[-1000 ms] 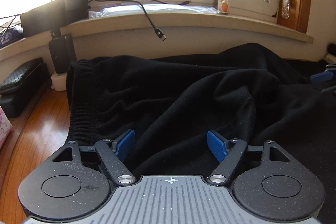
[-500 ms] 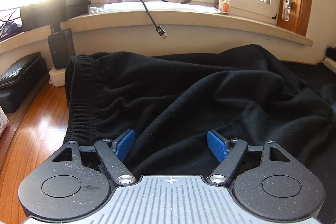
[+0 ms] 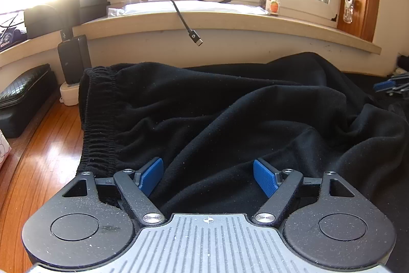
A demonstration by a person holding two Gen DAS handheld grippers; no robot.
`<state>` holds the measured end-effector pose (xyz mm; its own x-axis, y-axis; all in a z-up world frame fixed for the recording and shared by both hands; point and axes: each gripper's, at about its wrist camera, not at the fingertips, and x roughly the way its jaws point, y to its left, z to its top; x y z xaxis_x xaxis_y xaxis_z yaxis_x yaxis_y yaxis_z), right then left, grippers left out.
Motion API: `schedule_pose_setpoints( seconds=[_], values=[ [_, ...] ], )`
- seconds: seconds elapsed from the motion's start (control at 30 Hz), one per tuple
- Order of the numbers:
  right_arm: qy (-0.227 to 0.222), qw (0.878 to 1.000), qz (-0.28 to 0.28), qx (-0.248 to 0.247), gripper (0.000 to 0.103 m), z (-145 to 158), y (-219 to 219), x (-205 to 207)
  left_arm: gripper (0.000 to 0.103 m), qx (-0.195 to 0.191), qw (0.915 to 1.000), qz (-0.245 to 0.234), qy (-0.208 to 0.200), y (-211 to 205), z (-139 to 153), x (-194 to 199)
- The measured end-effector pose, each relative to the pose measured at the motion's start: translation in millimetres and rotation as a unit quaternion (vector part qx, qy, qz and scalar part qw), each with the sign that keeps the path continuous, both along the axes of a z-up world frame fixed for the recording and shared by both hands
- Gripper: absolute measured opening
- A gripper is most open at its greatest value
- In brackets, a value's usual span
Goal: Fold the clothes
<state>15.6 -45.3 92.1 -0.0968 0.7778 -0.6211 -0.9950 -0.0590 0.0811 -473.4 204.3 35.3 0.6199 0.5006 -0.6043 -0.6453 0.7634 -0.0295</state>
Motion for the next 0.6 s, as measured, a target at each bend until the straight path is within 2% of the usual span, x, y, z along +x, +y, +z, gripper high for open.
schedule_pose_setpoints(
  seconds=[0.1, 0.17, 0.2, 0.23, 0.27, 0.3, 0.4, 0.43, 0.47, 0.6],
  values=[
    [0.023, 0.999, 0.026, -0.008, 0.052, -7, 7, 1, 0.081, 0.0, 1.0, 0.0, 0.0, 0, 0, 0],
    [0.003, 1.0, 0.027, -0.007, 0.05, -11, 10, -7, 0.081, 0.0, 1.0, -0.001, 0.0, 0, 0, 0],
    [-0.01, 1.0, 0.024, -0.006, 0.036, -12, 11, -11, 0.081, 0.0, 1.0, -0.001, 0.0, 0, 0, 0],
    [-0.016, 1.0, 0.017, -0.007, 0.011, -11, 13, -12, 0.082, 0.0, 1.0, -0.001, 0.0, 0, 0, 0],
    [-0.021, 1.0, 0.009, -0.008, 0.005, -11, 14, -13, 0.082, 0.0, 1.0, -0.002, 0.0, 0, 0, 0],
    [-0.025, 1.0, 0.001, -0.01, 0.003, -10, 16, -14, 0.083, -0.001, 1.0, -0.003, 0.0, 1, 0, 0],
    [-0.083, 0.995, -0.047, -0.011, 0.003, -12, 18, -7, 0.085, 0.0, 1.0, -0.004, -0.001, 1, 0, 0],
    [-0.087, 0.994, -0.064, -0.014, 0.002, -12, 18, 0, 0.085, 0.0, 1.0, -0.004, -0.001, 1, -1, 0],
    [-0.084, 0.993, -0.082, -0.017, 0.002, -11, 19, 8, 0.085, 0.0, 1.0, -0.004, -0.001, 1, -1, 0],
    [-0.025, 0.997, -0.079, -0.003, 0.007, -3, 9, 32, 0.085, 0.0, 1.0, -0.004, -0.003, 0, -1, -1]
  ],
)
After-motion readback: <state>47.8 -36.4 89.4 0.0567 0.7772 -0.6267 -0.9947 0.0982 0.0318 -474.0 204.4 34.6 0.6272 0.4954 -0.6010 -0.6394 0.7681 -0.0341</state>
